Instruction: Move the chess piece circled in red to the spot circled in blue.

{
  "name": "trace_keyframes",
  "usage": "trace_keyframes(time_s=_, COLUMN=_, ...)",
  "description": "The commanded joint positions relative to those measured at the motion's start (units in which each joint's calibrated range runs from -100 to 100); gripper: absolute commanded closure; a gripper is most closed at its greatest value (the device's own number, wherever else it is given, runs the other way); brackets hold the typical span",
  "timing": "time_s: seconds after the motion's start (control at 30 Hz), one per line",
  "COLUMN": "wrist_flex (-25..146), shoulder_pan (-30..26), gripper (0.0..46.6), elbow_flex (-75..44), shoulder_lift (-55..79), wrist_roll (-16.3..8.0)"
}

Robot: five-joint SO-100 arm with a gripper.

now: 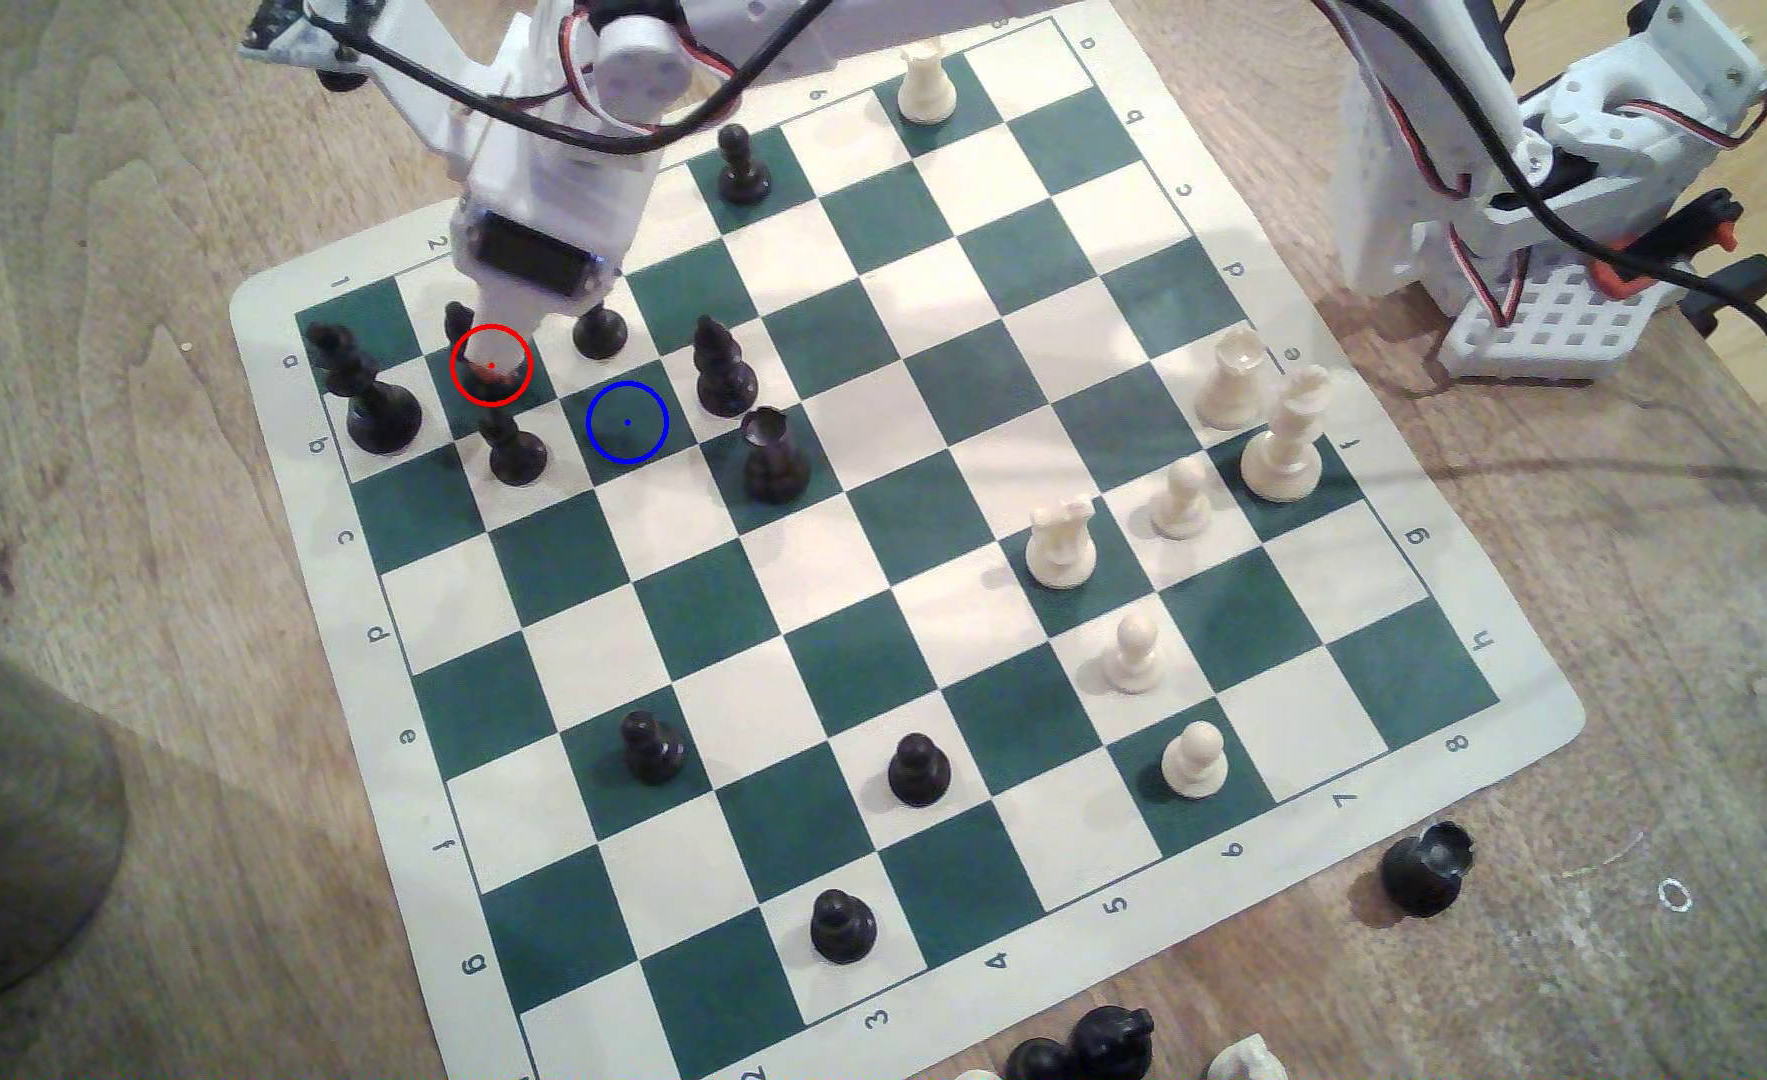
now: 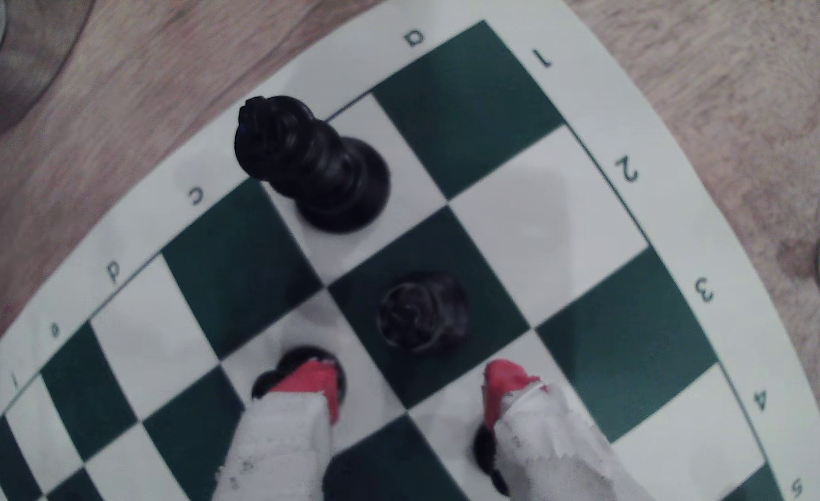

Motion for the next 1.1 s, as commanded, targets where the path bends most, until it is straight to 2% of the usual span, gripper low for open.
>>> trace_keyframes(time_s=0.0, wrist_flex=-2.1, shoulder_pan=0.1, gripper=26.3, elbow_flex=-4.6, shoulder_lift=-2.2, wrist_roll=-0.2)
trace_keyframes(time_s=1.07, wrist_flex=-6.2, shoulder_pan=-0.4, gripper=30.3, elbow_flex=-7.7, shoulder_lift=2.0, wrist_roll=-1.2)
